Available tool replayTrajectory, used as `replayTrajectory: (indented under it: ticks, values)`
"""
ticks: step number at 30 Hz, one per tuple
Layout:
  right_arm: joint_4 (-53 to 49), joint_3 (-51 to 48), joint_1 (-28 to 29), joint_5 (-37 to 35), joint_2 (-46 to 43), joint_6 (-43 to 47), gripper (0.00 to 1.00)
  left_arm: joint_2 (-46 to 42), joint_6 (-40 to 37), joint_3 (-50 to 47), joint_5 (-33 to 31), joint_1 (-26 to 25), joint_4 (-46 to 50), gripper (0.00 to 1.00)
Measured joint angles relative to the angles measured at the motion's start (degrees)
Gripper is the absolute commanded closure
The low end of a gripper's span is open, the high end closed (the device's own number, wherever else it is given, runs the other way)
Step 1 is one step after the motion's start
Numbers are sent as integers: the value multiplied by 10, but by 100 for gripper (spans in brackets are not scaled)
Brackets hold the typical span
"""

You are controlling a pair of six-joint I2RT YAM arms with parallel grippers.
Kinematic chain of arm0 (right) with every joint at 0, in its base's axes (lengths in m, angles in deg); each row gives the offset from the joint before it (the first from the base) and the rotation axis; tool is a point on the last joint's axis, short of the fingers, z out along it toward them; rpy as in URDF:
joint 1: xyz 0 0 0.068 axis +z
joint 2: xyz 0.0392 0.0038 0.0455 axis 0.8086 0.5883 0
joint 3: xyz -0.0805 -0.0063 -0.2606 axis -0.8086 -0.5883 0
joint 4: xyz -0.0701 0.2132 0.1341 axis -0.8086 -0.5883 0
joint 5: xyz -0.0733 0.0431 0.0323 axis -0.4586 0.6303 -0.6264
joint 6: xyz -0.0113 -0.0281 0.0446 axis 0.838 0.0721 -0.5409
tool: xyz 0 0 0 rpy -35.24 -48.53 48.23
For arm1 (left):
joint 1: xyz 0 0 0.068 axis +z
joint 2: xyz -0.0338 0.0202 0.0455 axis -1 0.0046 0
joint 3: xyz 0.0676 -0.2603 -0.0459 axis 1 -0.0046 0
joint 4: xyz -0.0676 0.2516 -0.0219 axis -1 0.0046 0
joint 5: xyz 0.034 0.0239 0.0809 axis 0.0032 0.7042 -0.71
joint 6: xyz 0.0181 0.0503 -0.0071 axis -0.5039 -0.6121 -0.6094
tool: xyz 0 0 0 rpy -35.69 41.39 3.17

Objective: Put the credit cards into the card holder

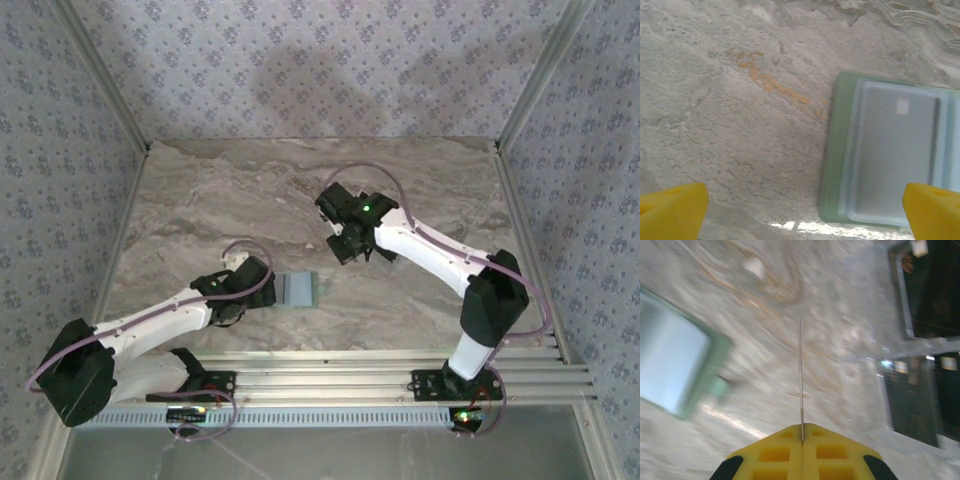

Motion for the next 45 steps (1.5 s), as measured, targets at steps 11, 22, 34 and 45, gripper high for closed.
replayTrajectory:
  ticks: [11,22,34,45]
  values:
    - [280,-181,82,117,-30,-292,100,0,7,0,-20,37,36,0]
    - [372,-182,125,88,35,-417,100,-8,7,0,-22,43,35,0]
    - [385,-189,128,86,69,-436,100,-9,4,0,-22,43,35,0]
    - [376,-214,97,108,56,-398,100,-2,-2,8,-28,43,41,0]
